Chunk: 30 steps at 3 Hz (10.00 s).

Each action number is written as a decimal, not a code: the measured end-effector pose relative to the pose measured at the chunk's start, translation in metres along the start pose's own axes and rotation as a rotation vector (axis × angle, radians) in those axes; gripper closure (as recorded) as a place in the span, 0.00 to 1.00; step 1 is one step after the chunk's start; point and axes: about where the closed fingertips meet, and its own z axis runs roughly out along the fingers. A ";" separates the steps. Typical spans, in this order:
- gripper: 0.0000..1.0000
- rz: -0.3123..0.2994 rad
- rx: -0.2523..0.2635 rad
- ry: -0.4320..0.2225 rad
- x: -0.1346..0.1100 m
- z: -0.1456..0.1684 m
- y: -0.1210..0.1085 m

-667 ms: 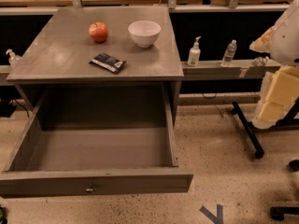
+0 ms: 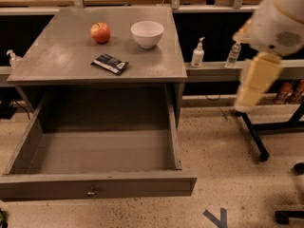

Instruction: Place rxbar blueberry into top drawer

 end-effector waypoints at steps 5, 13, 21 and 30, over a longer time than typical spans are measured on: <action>0.00 0.225 0.093 -0.247 -0.274 0.178 -0.172; 0.59 0.269 -0.079 -0.466 -0.327 0.280 -0.133; 1.00 0.006 -0.021 -0.803 -0.267 0.116 -0.064; 0.00 0.060 -0.280 -0.607 -0.244 0.405 0.074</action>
Offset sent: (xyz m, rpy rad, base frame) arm 0.2406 0.2954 0.0318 0.2436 -0.1202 0.2054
